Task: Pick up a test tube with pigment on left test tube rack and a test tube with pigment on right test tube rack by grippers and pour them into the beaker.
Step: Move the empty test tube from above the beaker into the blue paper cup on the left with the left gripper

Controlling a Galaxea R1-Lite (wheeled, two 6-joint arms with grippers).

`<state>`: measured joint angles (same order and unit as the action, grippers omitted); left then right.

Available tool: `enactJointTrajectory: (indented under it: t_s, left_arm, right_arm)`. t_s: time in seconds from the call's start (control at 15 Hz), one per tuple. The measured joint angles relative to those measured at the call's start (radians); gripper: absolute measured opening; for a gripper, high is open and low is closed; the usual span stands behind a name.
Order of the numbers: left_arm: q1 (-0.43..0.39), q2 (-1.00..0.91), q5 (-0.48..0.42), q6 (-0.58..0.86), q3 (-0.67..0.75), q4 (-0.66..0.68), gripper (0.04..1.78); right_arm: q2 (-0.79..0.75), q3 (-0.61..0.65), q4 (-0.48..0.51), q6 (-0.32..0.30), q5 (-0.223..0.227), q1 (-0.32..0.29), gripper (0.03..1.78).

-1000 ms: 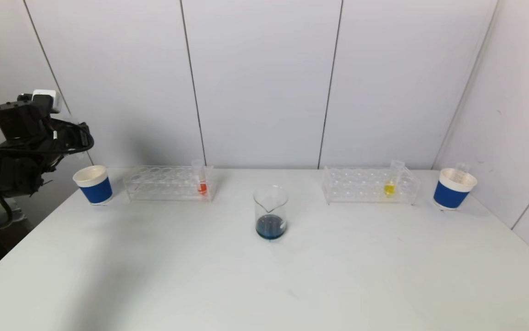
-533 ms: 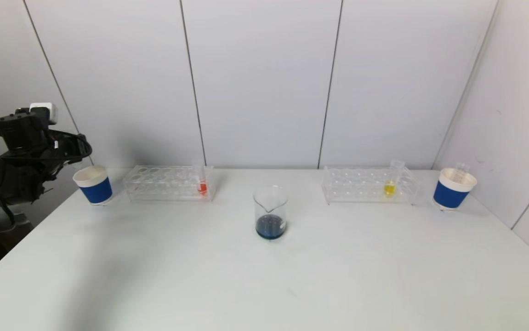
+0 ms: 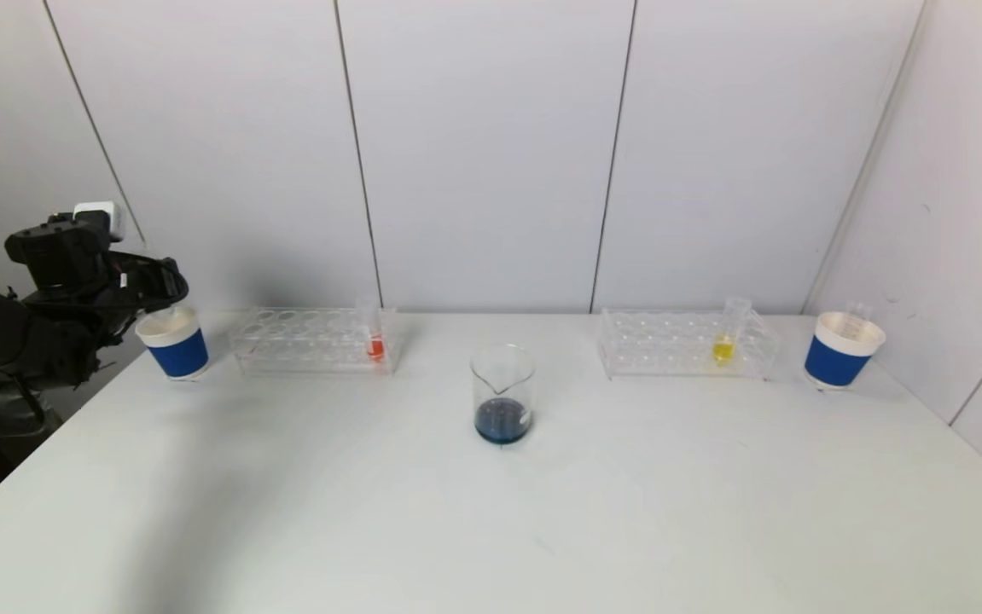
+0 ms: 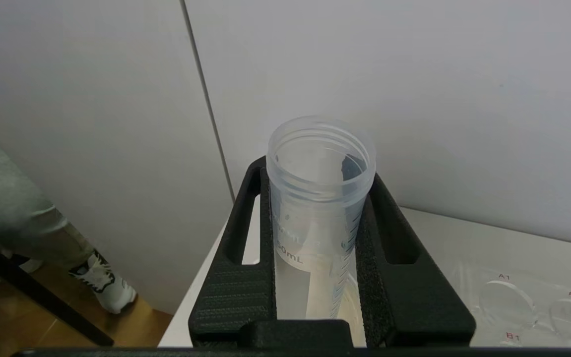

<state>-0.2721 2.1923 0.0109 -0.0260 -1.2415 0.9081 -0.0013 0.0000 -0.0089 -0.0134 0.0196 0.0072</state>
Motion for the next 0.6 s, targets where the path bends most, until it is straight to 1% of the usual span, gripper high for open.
enactJointTrajectory:
  t_s: [0.2, 0.47, 0.6]
  left_arm:
    - [0.001, 0.021, 0.001, -0.002, 0.023, 0.061, 0.47]
    - [0.0, 0.042, 0.0, -0.001, 0.05, 0.096, 0.47]
    - [-0.002, 0.06, 0.0, -0.003, 0.061, 0.151, 0.47]
  right_arm:
    - [0.0, 0.0, 0.0, 0.0, 0.0, 0.0, 1.77]
    - [0.0, 0.0, 0.0, 0.0, 0.0, 0.0, 1.77]
    - [0.0, 0.0, 0.0, 0.0, 0.0, 0.0, 1.77]
